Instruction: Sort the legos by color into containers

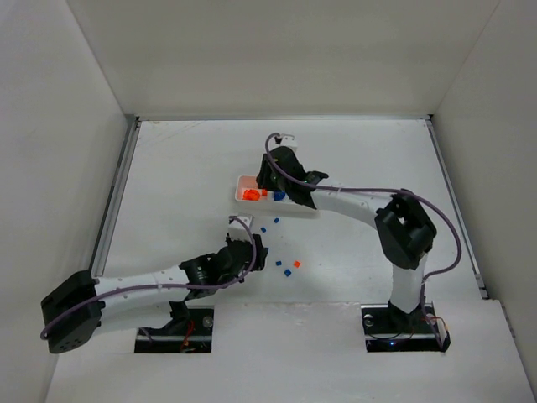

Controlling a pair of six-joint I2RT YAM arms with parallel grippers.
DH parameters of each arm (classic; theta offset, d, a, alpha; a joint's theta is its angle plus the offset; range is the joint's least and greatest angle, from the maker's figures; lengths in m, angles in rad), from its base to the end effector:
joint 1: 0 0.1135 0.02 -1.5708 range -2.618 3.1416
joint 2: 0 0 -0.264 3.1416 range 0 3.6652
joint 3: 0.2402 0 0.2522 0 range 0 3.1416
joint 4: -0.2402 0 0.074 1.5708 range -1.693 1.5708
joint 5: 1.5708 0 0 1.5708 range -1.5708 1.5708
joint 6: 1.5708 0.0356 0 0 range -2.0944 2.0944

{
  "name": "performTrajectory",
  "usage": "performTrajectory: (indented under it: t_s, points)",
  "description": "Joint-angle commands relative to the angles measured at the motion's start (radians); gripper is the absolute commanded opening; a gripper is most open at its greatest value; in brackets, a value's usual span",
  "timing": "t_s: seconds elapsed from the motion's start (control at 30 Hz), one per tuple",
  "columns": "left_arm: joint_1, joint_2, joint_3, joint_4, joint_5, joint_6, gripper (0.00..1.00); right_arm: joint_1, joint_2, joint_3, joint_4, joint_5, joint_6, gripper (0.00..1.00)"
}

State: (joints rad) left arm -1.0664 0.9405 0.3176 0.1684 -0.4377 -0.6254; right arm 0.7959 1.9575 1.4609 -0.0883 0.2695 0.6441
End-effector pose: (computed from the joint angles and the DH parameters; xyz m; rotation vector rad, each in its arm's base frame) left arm 0.1069 -0.1624 0.1860 0.1681 2.0320 -0.6461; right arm 0.3243 0.3176 0.2342 -0.0070 2.1832 0.5493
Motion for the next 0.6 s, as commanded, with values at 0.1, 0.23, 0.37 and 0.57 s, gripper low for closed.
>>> performTrajectory:
  t_s: [0.1,0.23,0.37,0.57]
  points:
    - [-0.146,0.164,0.133,0.144,-0.036,0.088,0.4,-0.059,-0.297,-0.244,0.134,0.034,0.002,0.3]
    - [-0.198,0.309,0.198,0.152,-0.036,0.119,0.4,-0.07,-0.488,-0.48,0.196,0.042,0.008,0.29]
    - [-0.206,0.411,0.25,0.141,-0.027,0.118,0.39,-0.065,-0.63,-0.647,0.222,0.076,0.014,0.36]
    - [-0.215,0.52,0.311,0.135,-0.021,0.127,0.37,-0.077,-0.851,-0.83,0.217,0.093,0.022,0.4]
